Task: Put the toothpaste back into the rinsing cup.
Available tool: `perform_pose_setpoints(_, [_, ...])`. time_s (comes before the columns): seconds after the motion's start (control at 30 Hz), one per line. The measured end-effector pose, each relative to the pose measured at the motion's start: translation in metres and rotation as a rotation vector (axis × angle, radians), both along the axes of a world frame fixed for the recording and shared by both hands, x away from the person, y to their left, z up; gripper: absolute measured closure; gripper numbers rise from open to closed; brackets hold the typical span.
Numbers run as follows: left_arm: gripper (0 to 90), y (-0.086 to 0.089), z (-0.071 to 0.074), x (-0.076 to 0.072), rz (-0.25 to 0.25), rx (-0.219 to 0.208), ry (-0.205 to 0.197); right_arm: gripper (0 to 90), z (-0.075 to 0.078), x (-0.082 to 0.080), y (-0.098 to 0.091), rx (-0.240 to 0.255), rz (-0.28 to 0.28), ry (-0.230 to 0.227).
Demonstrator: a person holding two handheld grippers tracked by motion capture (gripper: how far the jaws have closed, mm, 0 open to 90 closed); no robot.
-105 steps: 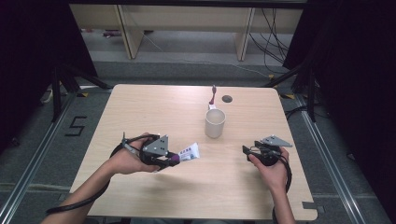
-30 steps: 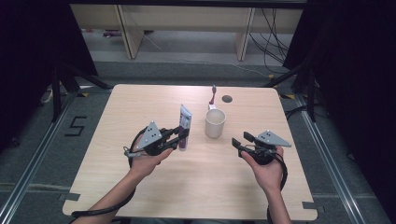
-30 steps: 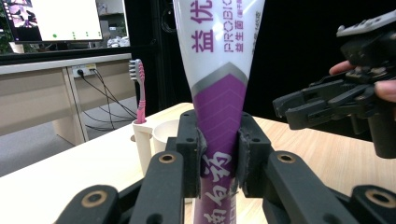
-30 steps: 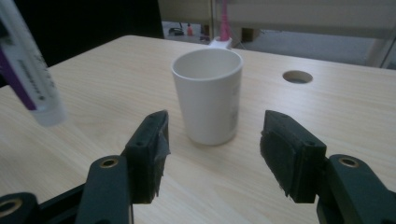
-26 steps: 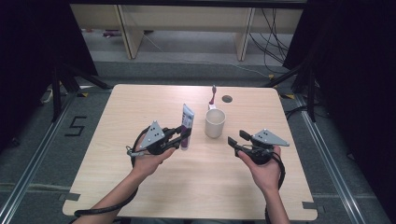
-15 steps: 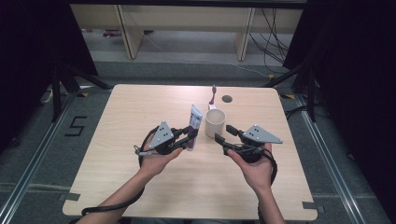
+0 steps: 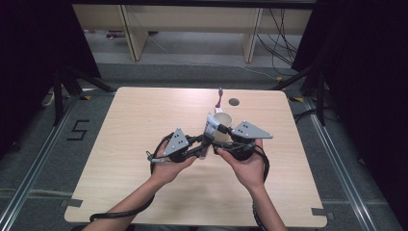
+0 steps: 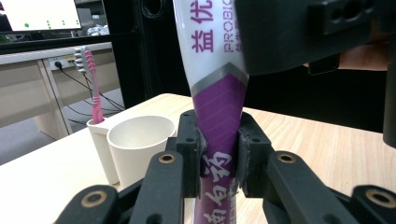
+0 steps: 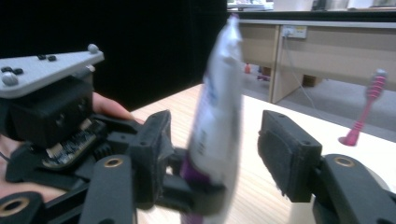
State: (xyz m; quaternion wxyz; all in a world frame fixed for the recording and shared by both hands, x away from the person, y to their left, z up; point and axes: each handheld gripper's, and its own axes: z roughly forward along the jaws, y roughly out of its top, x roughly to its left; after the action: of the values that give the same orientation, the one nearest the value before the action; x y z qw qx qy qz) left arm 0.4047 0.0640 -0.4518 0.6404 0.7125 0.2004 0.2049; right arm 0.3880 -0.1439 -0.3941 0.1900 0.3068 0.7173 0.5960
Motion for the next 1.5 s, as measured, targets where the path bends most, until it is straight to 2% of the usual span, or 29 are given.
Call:
perform_pose_setpoints(0.13, [74.3, -0.002, 0.000, -0.001, -0.003, -0.004, 0.002, 53.6, -0.001, 0.002, 0.003, -0.007, -0.014, -0.012])
perform_pose_setpoints(0.2, [74.2, -0.004, 0.000, -0.002, -0.004, -0.003, 0.004, 56.3, -0.001, 0.002, 0.003, 0.000, -0.023, 0.007])
perform_pose_setpoints(0.3, [74.2, -0.005, 0.000, -0.003, 0.000, -0.003, 0.003, 61.2, -0.001, 0.001, 0.003, 0.007, -0.034, -0.001])
perform_pose_setpoints(0.33, [74.2, -0.005, 0.001, -0.003, 0.003, -0.005, 0.004, 62.5, 0.000, 0.002, 0.003, -0.008, -0.029, -0.026])
perform_pose_setpoints(0.37, [74.2, -0.006, 0.001, -0.003, 0.004, -0.007, 0.003, 63.4, 0.000, 0.001, 0.003, 0.004, -0.036, -0.008])
perform_pose_setpoints(0.47, [74.2, -0.006, 0.003, -0.004, 0.008, -0.005, 0.002, 63.8, 0.001, 0.002, 0.003, 0.013, -0.041, -0.008])
perform_pose_setpoints(0.53, [74.0, -0.006, 0.004, -0.003, 0.009, -0.007, 0.002, 65.0, 0.002, 0.003, 0.002, -0.008, -0.047, -0.036])
perform_pose_setpoints(0.67, [72.4, -0.006, 0.005, -0.003, 0.004, -0.009, 0.000, 70.3, 0.004, 0.000, 0.004, 0.006, -0.042, -0.007])
perform_pose_setpoints(0.73, [70.6, -0.006, 0.005, -0.003, 0.001, -0.008, 0.000, 74.1, 0.005, 0.000, 0.004, -0.005, -0.039, -0.016])
perform_pose_setpoints(0.77, [69.4, -0.006, 0.005, -0.002, -0.003, -0.005, 0.005, 75.4, 0.005, 0.000, 0.003, -0.019, -0.047, -0.037])
perform_pose_setpoints(0.83, [66.6, -0.006, 0.005, -0.002, -0.009, 0.003, 0.009, 77.1, 0.005, -0.001, 0.005, -0.028, -0.044, -0.031])
perform_pose_setpoints(0.87, [65.2, -0.006, 0.005, -0.002, -0.010, 0.008, 0.005, 77.7, 0.005, 0.001, 0.004, -0.047, -0.053, -0.075])
perform_pose_setpoints(0.93, [60.2, -0.003, 0.006, -0.002, -0.010, 0.033, -0.006, 78.0, 0.005, 0.001, 0.004, -0.048, -0.058, -0.073])
perform_pose_setpoints(0.97, [57.3, -0.001, 0.006, -0.003, -0.006, 0.045, -0.006, 78.1, 0.005, 0.002, 0.005, -0.037, -0.048, -0.058])
perform_pose_setpoints(1.03, [51.6, 0.005, 0.006, -0.003, -0.005, 0.079, -0.008, 78.1, 0.006, 0.003, 0.002, -0.046, -0.063, -0.065])
perform_pose_setpoints(1.13, [43.4, 0.016, 0.005, -0.002, 0.007, 0.136, 0.005, 78.1, 0.008, 0.004, -0.002, -0.025, -0.073, -0.073])
perform_pose_setpoints(1.23, [41.2, 0.031, 0.003, -0.001, 0.027, 0.160, 0.012, 78.2, 0.012, 0.005, -0.006, -0.017, -0.098, -0.093])
perform_pose_setpoints(1.3, [40.9, 0.041, 0.002, -0.001, 0.043, 0.168, 0.021, 78.1, 0.015, 0.007, -0.010, -0.029, -0.111, -0.109])
perform_pose_setpoints(1.37, [40.9, 0.051, 0.001, -0.002, 0.059, 0.170, 0.025, 78.2, 0.016, 0.006, -0.013, -0.013, -0.113, -0.081])
perform_pose_setpoints(1.43, [41.0, 0.061, 0.000, -0.002, 0.076, 0.174, 0.033, 78.2, 0.017, 0.009, -0.016, -0.020, -0.132, -0.111])
perform_pose_setpoints(1.5, [41.1, 0.070, -0.002, -0.003, 0.087, 0.189, 0.038, 78.2, 0.019, 0.010, -0.018, -0.018, -0.142, -0.110])
